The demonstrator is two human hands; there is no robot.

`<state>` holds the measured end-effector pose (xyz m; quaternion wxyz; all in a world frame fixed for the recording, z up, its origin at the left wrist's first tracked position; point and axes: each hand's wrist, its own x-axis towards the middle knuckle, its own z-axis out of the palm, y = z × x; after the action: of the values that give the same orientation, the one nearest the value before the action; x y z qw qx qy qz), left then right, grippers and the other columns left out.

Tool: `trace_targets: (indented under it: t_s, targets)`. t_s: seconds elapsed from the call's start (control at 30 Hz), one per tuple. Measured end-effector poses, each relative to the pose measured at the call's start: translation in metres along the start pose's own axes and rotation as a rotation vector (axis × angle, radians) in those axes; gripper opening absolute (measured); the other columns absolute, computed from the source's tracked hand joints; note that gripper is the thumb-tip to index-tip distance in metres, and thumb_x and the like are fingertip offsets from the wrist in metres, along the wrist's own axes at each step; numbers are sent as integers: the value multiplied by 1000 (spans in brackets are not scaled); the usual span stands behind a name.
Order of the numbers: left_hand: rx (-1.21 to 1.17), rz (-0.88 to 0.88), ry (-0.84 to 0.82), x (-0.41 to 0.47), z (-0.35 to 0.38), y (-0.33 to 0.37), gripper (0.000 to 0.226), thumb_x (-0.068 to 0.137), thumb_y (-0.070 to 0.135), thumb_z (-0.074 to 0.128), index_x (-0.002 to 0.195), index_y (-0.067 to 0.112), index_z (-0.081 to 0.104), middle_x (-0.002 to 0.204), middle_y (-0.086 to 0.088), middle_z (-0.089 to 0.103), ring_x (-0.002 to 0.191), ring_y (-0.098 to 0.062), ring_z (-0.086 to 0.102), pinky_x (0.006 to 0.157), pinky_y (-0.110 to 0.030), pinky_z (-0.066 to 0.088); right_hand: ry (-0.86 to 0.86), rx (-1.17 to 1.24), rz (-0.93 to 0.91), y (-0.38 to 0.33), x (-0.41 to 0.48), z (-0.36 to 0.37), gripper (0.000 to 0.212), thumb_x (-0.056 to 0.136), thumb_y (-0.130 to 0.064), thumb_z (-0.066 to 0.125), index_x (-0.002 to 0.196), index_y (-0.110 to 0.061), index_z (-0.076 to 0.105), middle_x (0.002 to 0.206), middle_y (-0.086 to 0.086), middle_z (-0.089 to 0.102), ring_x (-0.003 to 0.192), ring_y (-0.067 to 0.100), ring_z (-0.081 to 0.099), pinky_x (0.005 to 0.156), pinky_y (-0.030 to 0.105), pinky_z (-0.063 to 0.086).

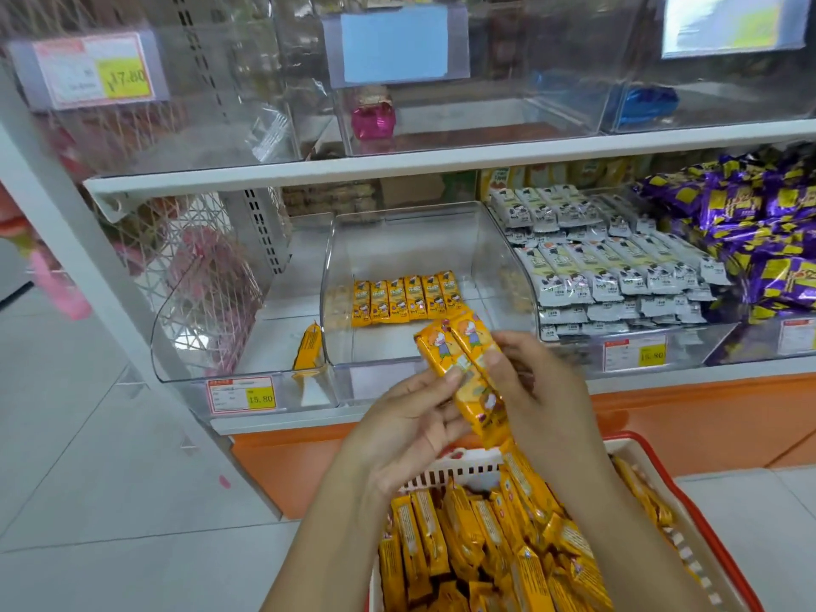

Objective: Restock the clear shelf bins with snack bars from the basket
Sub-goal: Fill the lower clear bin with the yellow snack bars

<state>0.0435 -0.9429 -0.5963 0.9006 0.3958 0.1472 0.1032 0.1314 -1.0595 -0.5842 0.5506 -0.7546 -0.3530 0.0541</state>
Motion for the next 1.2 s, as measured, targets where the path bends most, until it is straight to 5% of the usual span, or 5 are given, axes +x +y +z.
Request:
trace_targets:
  t_s: [0.3, 0.43, 0.63, 0.83, 1.2]
  targets:
    - [194, 134, 65, 19, 1, 54, 34, 79, 12, 59, 111, 2, 64, 104, -13, 70, 87, -20, 70, 76, -28, 58, -148, -512, -134, -34, 38, 16, 77, 80, -46, 65, 146, -28, 29, 111, -8, 39, 103, 10, 43, 79, 23, 38]
    - [434, 209, 123, 25, 0, 85, 19, 87, 10, 58, 103, 4, 66, 89, -4, 72, 79, -9, 68, 77, -20, 54, -103, -484, -94, -42, 76, 31, 71, 77, -36, 66, 139, -23, 35, 118, 4, 48, 109, 23, 48, 79, 31, 38]
    - [1158, 508, 845, 27, -45, 118, 42, 92, 23, 60, 132, 11, 55, 131, -3, 58, 116, -13, 54, 91, -24, 40, -147, -739, 226, -11, 171, 64, 74, 83, -44, 66, 139, -14, 29, 130, 16, 47, 120, 35, 48, 87, 39, 44]
    - [1251, 320, 749, 38, -70, 97, 15, 92, 17, 56, 102, 7, 62, 67, 3, 52, 66, -18, 47, 47, -13, 32, -179, -928, 395, 39, 218, 94, 68, 86, -39, 66, 137, -8, 32, 134, 19, 47, 123, 34, 46, 84, 37, 46]
    - [1284, 340, 752, 42, -78, 93, 15, 91, 9, 51, 102, 12, 61, 77, -3, 54, 71, -21, 44, 52, -22, 26, -407, -967, 372, 40, 230, 99, 28, 98, -11, 33, 91, 1, 57, 120, 18, 58, 102, 29, 55, 86, 34, 44]
